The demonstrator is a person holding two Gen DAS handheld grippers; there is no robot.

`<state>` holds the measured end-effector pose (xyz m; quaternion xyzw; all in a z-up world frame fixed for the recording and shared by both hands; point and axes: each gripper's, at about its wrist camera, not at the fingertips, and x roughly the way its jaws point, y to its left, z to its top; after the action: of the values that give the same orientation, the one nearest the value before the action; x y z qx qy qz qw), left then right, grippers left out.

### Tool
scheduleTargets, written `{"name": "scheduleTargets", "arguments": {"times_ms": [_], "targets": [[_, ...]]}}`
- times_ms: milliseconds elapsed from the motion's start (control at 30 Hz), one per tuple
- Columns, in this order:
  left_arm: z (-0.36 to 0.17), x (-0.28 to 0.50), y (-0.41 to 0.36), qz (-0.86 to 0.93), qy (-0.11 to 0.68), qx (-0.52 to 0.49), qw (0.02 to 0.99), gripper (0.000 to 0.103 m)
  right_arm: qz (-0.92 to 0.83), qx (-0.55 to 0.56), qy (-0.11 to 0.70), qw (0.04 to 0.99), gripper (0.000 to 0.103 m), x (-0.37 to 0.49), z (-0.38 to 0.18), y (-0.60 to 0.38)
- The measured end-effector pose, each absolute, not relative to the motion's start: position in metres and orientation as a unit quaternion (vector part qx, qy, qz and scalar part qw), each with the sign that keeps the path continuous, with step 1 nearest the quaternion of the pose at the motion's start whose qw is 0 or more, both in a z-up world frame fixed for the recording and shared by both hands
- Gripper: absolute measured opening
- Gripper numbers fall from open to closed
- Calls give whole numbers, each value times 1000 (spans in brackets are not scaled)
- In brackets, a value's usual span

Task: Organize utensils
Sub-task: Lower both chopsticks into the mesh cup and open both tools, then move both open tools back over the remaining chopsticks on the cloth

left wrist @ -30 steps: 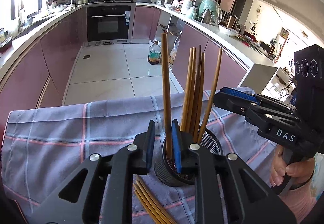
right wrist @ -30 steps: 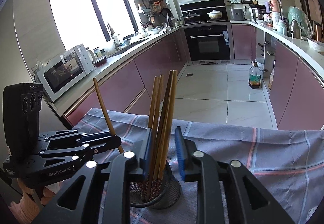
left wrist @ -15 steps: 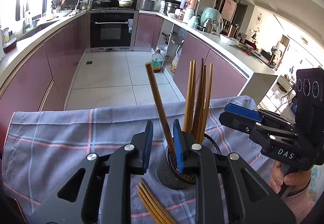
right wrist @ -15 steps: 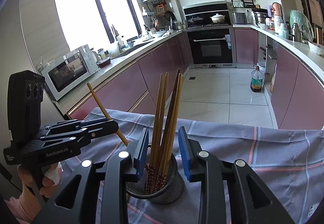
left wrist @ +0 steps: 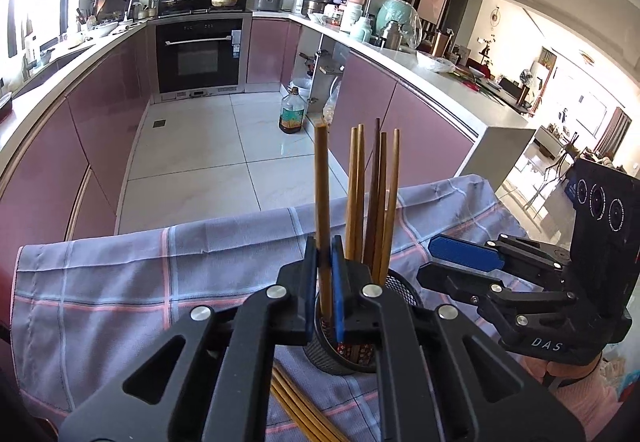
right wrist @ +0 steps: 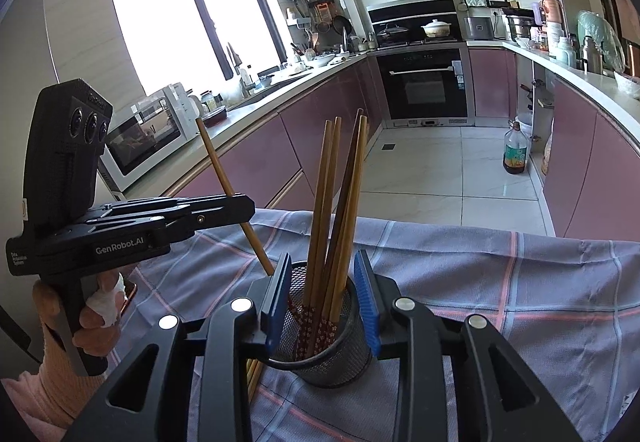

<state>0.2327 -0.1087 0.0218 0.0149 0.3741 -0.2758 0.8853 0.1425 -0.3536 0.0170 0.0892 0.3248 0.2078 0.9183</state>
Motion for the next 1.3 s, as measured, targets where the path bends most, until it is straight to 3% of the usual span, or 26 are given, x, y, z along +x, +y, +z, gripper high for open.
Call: {"name": "scheduleTargets", "arguments": {"times_ms": [267,367,767,967,1300], "targets": [[19,245,-111,-274,396,12,877,10,212,91,330,915,31,142,13,-354],[17,251,-111,-279,389,-5,878,27,214,92,331,914,31,142,11,-354],[20,207,-83,-231,321,2,918,39,238,79,320,914,34,119,14,-348],[-7,164,-61,-202,324,22,924,41,281,51,325,901,35,92,7,-326],[-85,119,-30,-169,397,27,902,42,292,15,418,860,35,83,-60,-275]]}}
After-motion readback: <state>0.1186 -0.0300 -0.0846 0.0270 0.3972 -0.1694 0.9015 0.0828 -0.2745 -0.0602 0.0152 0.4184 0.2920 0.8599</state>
